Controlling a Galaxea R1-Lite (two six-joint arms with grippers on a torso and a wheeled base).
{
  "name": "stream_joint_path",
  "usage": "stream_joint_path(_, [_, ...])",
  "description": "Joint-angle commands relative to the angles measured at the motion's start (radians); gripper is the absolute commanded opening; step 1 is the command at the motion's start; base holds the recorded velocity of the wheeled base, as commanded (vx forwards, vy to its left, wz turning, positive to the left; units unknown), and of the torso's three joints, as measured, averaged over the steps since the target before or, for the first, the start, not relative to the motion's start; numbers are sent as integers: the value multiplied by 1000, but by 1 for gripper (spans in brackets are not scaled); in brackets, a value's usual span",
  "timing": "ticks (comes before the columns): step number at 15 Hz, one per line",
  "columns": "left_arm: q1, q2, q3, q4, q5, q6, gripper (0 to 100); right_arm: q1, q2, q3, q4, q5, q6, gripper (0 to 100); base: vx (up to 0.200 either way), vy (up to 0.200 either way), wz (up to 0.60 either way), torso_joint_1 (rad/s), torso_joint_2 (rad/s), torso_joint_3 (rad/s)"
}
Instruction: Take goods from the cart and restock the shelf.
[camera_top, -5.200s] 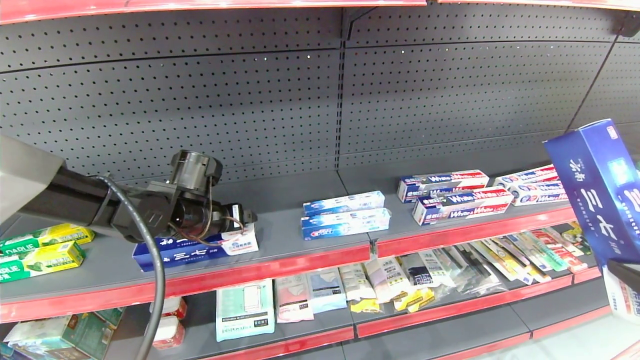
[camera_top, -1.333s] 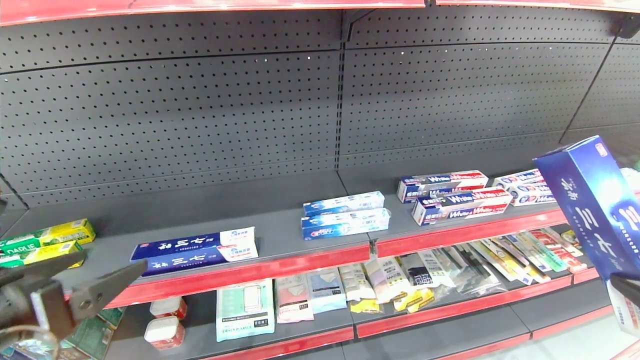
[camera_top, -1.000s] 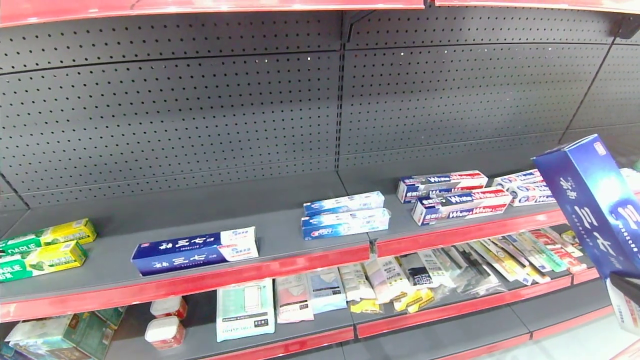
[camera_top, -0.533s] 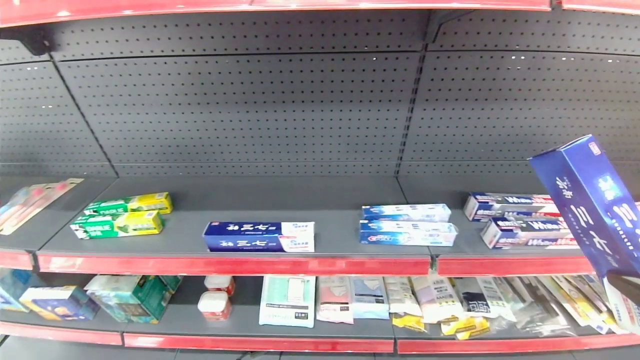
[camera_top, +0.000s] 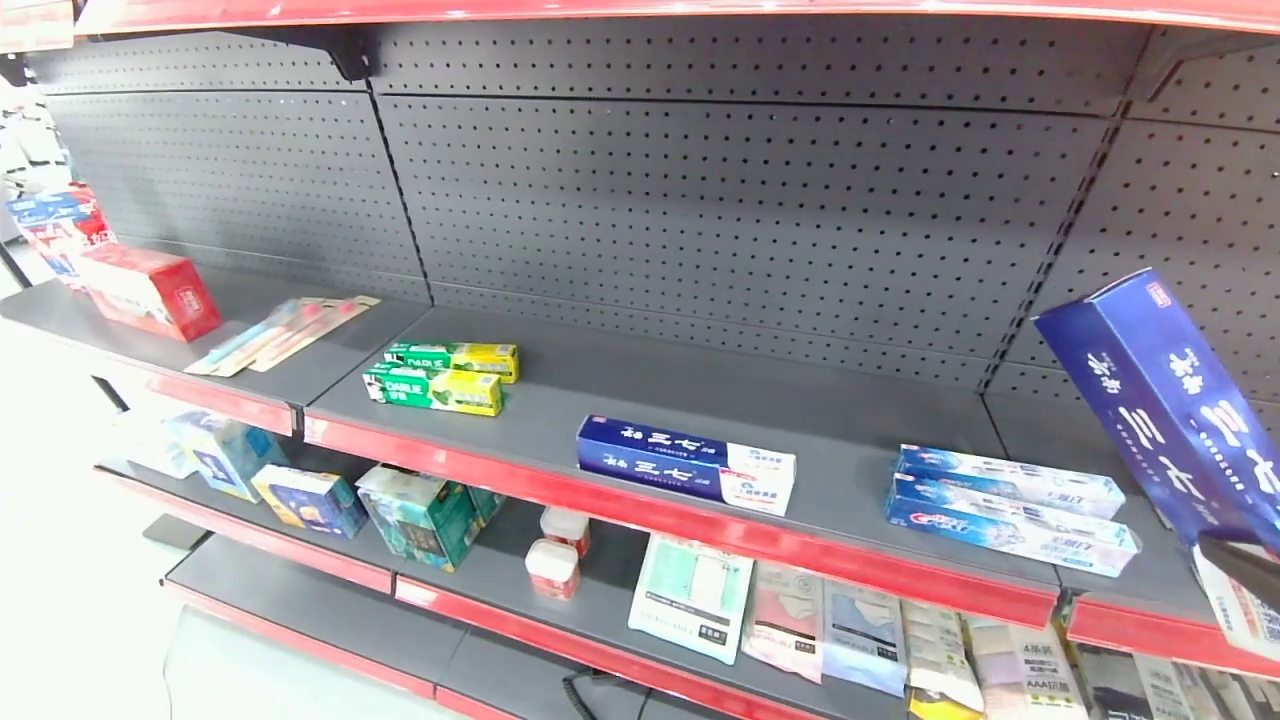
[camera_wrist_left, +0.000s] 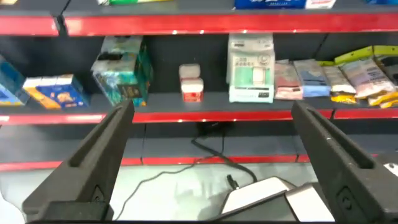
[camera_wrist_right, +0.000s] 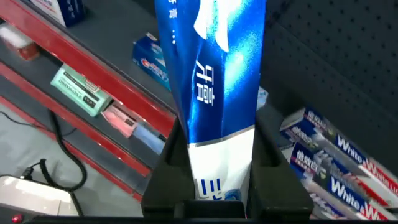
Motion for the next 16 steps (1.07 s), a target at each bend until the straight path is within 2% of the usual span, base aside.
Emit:
stream_joint_path(1, [0,-36,30,-1,2,1,100,-1,30,-37,0,26,-11,0,0,0,0,0,0,0])
stream_joint_path(2, [0,-75,51,-1,2,4,100,-1,61,-72,0,64,-29,0,0,0,0,0,0,0])
stream_joint_path(3, [0,-95,81,-12,8,21,100,1,101,-110,0,87,-53,0,0,0,0,0,0,0])
stream_joint_path(4, [0,-93,104,-59,22,24,100,19,138,-135,-3,96,-81,0,0,0,0,0,0,0])
stream_joint_path(5, [0,-93,147,-125,65,23,100,56,175,-158,-6,93,-96,0,0,0,0,0,0,0])
stream_joint_path(7, [0,-93,263,-259,190,15,100,145,264,-225,-6,88,-92,0,0,0,0,0,0,0])
stream_joint_path(8, [0,-92,292,-311,233,4,100,182,330,-267,-8,87,-83,0,0,0,0,0,0,0])
stream_joint_path(9, [0,-93,295,-317,241,-11,100,210,377,-302,-13,85,-63,0,0,0,0,0,0,0])
stream_joint_path(11, [0,-95,301,-328,229,-42,100,237,434,-334,-55,84,-37,0,0,0,0,0,0,0])
stream_joint_path(12, [0,-95,303,-354,178,-43,100,239,451,-339,-92,84,-37,0,0,0,0,0,0,0])
stream_joint_path(13, [0,-95,317,-375,134,-42,100,242,461,-340,-105,99,-29,0,0,0,0,0,0,0])
stream_joint_path(14, [0,-96,343,-420,83,-35,100,242,488,-339,-106,167,6,0,0,0,0,0,0,0])
stream_joint_path(15, [-2,-98,351,-438,54,-9,100,237,507,-340,-106,248,35,0,0,0,0,0,0,0])
stream_joint_path(16, [0,-93,349,-437,62,0,100,236,531,-345,-108,265,43,0,0,0,0,0,0,0])
